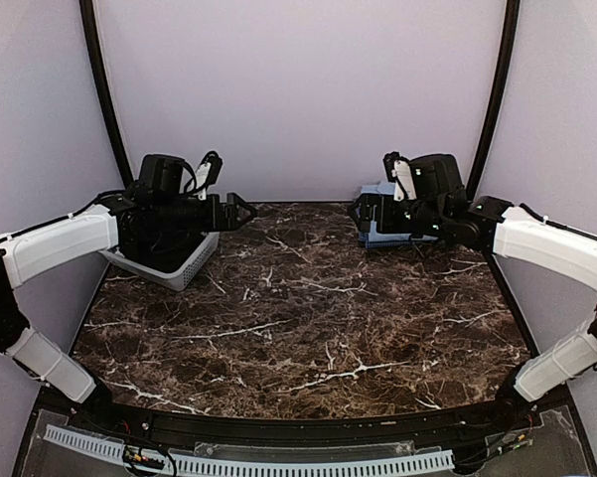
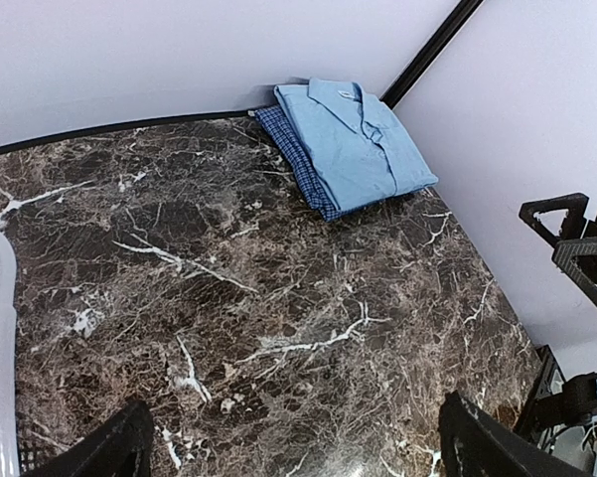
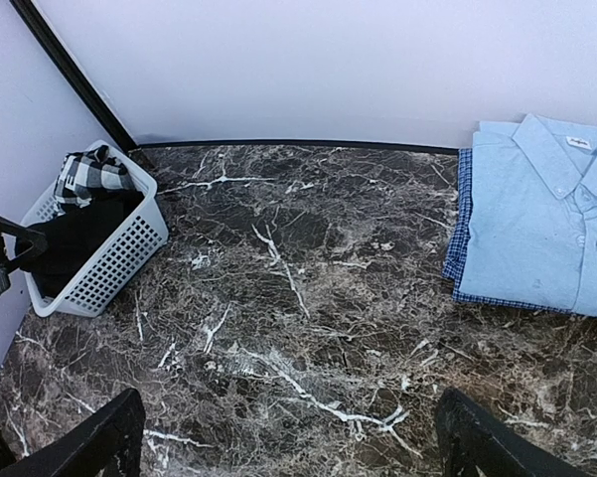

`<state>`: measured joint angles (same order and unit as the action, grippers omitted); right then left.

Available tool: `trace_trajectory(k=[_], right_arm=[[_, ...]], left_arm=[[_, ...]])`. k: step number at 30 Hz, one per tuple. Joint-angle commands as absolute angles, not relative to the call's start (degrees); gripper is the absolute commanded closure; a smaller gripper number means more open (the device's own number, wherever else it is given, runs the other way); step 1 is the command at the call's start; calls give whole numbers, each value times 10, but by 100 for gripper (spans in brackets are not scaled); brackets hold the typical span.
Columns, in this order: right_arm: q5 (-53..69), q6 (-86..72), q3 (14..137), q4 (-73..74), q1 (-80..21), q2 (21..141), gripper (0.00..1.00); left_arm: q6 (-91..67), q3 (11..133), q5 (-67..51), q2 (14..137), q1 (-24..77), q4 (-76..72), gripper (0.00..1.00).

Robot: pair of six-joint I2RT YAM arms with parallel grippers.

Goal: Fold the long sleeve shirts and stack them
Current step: Pick up the crumpled shirt from the bin.

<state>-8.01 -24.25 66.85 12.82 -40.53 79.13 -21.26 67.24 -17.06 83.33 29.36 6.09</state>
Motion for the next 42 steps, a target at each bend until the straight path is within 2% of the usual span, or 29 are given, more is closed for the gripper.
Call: trace_trajectory(k=[1, 14, 24, 34, 42], right_arm=[[-95, -242, 663, 105, -405, 779, 1], [-102, -241, 661, 106, -405, 775, 1], [-120, -231, 655, 103, -405, 763, 1], [-122, -213, 652, 93, -405, 753, 1], [-113, -213, 642, 94, -405, 742, 1]], left_arm=[[-217, 660, -161, 806, 293, 46, 1], [-212, 658, -136, 797, 293, 64, 1], [-214, 688, -13, 796, 277, 127, 1], [-252, 765, 146, 849, 205, 267, 1], [-308, 766, 166, 876, 121, 324, 1]])
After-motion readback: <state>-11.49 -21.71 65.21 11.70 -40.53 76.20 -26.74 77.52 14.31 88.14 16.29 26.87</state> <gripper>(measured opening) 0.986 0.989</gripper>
